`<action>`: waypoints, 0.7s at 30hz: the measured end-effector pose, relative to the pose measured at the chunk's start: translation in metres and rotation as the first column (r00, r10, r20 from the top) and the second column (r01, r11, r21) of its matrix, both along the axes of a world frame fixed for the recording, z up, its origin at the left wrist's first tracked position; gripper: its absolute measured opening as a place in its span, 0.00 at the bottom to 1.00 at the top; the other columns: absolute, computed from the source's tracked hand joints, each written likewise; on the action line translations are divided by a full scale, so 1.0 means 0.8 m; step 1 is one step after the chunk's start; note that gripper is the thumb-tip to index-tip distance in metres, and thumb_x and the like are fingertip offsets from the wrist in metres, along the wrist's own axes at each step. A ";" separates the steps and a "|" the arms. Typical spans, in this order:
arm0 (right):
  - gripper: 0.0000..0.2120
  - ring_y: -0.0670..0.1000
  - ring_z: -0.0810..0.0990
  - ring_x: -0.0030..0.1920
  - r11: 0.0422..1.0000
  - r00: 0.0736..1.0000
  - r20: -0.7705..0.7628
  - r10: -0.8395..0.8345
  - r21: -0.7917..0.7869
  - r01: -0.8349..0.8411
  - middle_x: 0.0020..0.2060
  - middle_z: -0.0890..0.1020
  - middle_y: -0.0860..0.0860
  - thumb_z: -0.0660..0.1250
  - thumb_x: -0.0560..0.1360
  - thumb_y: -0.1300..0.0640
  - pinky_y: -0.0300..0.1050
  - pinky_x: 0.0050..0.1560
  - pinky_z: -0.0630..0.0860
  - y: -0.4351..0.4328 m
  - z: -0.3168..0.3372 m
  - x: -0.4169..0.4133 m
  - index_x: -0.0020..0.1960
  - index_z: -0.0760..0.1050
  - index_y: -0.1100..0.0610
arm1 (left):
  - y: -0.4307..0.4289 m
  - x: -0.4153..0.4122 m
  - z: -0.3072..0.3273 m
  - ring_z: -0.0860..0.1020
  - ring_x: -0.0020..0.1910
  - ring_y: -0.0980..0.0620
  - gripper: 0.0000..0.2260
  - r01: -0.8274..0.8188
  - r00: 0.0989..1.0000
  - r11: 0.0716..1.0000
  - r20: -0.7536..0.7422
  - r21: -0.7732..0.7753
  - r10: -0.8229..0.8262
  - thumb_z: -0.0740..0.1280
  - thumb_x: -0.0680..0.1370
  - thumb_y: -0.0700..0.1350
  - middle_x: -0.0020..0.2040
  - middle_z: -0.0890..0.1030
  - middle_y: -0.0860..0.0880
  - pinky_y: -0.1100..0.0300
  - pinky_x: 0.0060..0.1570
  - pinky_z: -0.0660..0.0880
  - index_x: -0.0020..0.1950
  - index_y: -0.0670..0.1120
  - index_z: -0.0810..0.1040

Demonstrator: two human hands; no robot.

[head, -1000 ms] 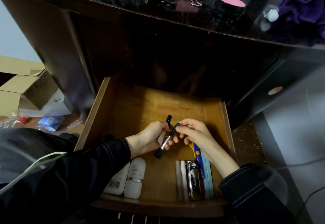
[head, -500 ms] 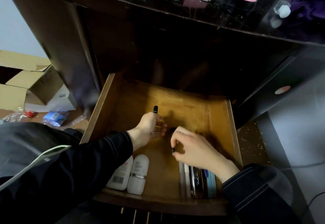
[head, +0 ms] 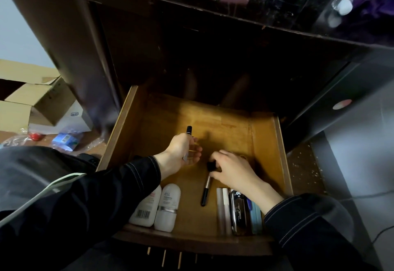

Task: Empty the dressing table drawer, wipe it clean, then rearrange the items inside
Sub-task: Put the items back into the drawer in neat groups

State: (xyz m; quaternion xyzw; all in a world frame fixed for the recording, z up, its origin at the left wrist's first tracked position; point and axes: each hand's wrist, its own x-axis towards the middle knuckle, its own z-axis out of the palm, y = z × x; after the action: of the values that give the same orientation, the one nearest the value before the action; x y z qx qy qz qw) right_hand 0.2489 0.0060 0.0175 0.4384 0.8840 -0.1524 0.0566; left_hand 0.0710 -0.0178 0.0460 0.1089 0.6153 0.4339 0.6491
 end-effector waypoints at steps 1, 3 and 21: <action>0.19 0.50 0.77 0.56 0.999 0.999 0.007 0.036 -0.003 -0.036 0.55 0.77 0.46 0.71 0.76 0.45 0.47 0.47 0.77 -0.002 -0.001 0.000 0.64 0.73 0.50 | 0.000 0.000 0.001 0.75 0.36 0.46 0.09 0.004 1.000 1.000 -0.002 0.002 -0.004 0.55 0.78 0.35 0.38 0.76 0.43 0.55 0.36 0.73 0.47 0.42 0.73; 0.17 0.50 0.76 0.56 0.995 0.995 0.028 0.097 -0.025 -0.097 0.52 0.76 0.45 0.71 0.75 0.46 0.49 0.48 0.78 -0.007 -0.001 0.002 0.62 0.74 0.48 | 0.000 0.000 0.002 0.75 0.35 0.47 0.08 0.006 1.000 1.000 -0.006 0.002 -0.006 0.55 0.78 0.35 0.38 0.76 0.43 0.56 0.35 0.73 0.47 0.42 0.74; 0.12 0.50 0.76 0.55 0.971 0.974 0.071 0.213 -0.130 -0.203 0.51 0.75 0.46 0.72 0.74 0.49 0.46 0.43 0.73 -0.022 0.004 0.003 0.56 0.79 0.50 | -0.001 0.000 -0.004 0.76 0.35 0.46 0.08 0.074 0.997 0.997 -0.010 0.023 -0.074 0.59 0.80 0.39 0.39 0.77 0.42 0.58 0.32 0.74 0.53 0.39 0.77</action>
State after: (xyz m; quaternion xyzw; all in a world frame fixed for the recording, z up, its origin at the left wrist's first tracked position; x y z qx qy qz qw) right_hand 0.2512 -0.0115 0.0209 0.3450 0.9109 -0.1804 0.1362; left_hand 0.0713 -0.0186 0.0430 0.1410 0.6086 0.4161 0.6607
